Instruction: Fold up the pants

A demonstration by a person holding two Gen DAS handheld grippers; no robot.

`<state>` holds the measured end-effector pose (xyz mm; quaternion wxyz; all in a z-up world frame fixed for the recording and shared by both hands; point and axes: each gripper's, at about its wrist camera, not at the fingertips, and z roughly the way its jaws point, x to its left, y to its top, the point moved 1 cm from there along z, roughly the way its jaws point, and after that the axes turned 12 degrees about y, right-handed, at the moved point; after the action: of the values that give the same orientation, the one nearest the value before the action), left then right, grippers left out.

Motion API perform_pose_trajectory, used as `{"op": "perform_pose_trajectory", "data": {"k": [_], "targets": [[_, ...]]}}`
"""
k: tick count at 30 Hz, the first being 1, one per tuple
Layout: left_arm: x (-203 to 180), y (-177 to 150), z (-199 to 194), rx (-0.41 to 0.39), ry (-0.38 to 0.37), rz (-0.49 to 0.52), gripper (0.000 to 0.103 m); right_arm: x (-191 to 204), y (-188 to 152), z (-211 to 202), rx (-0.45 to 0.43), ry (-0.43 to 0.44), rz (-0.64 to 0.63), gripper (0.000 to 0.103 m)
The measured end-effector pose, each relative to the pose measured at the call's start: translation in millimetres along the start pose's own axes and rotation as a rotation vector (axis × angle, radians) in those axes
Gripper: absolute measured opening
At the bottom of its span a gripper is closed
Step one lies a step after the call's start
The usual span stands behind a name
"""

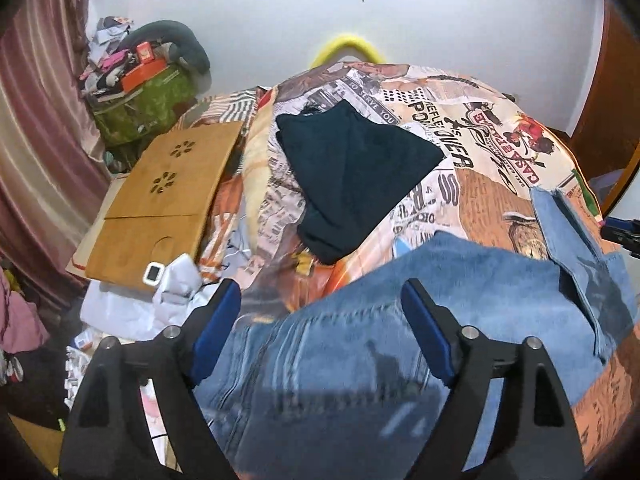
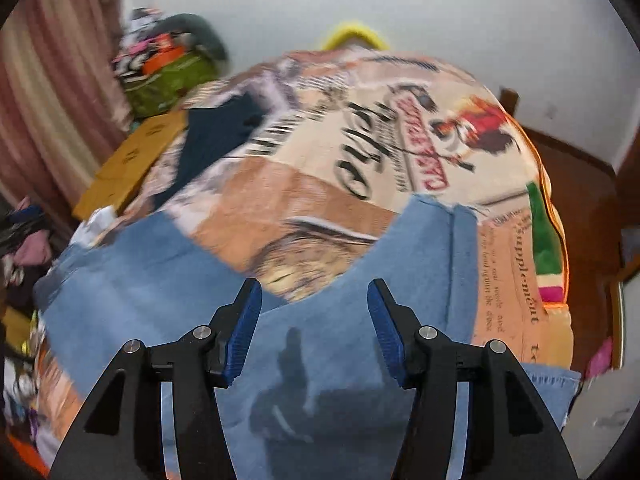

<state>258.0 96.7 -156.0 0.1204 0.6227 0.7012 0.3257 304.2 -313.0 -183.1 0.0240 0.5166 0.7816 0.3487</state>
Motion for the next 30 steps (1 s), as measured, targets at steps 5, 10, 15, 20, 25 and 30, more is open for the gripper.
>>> {"op": "perform_pose_trajectory", "data": {"k": [5,10,15,20,25,30], "targets": [[-11,12,39,0.067,0.001,-0.006,0.086,-50,20,42,0.042,-0.042,0.098,0.051],[-11,14,78,0.164,0.029,-0.001,0.086,-93,43,85,0.058,-0.098,0.157,0.051],[-7,9,99,0.2,0.054,0.005,0.086,-125,60,127,0.112,-0.119,0.219,0.051],[-13,4,113,0.236,0.044,0.014,0.086,-137,58,151,0.108,-0.136,0.253,0.051],[-26,-1,112,0.234,0.047,0.05,0.086,-136,54,151,0.097,-0.179,0.231,0.007],[-42,-3,90,0.201,0.035,0.1,0.086,-136,56,114,0.024,-0.153,0.239,0.005]]}}
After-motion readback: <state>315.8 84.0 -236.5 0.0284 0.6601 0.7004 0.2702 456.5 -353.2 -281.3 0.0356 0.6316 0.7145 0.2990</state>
